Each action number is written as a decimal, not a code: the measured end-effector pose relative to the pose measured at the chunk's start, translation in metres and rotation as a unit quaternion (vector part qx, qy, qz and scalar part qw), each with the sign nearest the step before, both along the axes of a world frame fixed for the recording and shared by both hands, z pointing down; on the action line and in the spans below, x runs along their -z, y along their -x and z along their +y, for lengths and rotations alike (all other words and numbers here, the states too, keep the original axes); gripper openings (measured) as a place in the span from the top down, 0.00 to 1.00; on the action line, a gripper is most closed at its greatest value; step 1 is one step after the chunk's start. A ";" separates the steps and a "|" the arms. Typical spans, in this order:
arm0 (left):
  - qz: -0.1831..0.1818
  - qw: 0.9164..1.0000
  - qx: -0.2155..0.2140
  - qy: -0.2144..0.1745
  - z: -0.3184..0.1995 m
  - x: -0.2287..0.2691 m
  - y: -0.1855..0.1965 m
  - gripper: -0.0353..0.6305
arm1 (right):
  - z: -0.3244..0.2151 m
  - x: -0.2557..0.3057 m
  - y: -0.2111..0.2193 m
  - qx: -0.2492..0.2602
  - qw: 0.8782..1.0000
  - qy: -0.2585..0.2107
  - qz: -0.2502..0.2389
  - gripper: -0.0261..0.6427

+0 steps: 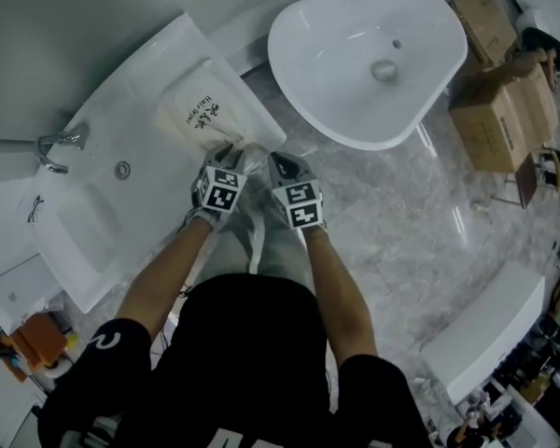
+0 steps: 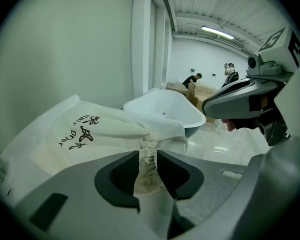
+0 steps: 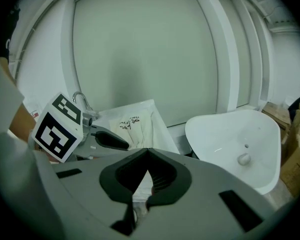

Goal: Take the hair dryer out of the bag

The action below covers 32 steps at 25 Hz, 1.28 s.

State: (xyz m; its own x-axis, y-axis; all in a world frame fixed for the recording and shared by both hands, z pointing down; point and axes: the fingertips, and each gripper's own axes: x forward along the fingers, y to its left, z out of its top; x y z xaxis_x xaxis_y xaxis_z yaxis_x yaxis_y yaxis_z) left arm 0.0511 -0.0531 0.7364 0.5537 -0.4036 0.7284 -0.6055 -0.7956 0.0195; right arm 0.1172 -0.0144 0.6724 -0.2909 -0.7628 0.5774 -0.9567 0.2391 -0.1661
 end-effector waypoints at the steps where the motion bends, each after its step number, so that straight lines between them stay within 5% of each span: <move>1: -0.002 1.000 0.003 -0.001 -0.001 -0.002 0.000 0.80 | -0.001 -0.002 -0.002 0.000 1.000 0.003 -0.002 0.97; 12: -0.004 0.999 0.023 0.037 -0.004 -0.012 0.000 0.83 | -0.009 -0.024 -0.006 0.023 0.999 0.034 -0.008 0.97; 23: 0.068 0.996 0.037 0.047 -0.005 0.020 -0.001 0.90 | -0.009 -0.039 -0.003 0.041 0.998 0.041 -0.011 0.97; 32: 0.139 0.988 0.064 0.038 -0.020 0.075 0.000 0.91 | -0.018 -0.025 0.021 0.049 0.995 0.045 -0.075 0.96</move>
State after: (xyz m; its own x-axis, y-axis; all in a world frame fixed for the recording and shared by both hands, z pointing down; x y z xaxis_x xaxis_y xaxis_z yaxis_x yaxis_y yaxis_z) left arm 0.0514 -0.0733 0.6617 0.6837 -0.4340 0.5867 -0.6647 -0.7022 0.2551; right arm 0.0959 -0.0322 0.6972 -0.4496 -0.6737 0.5865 -0.8923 0.3085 -0.3296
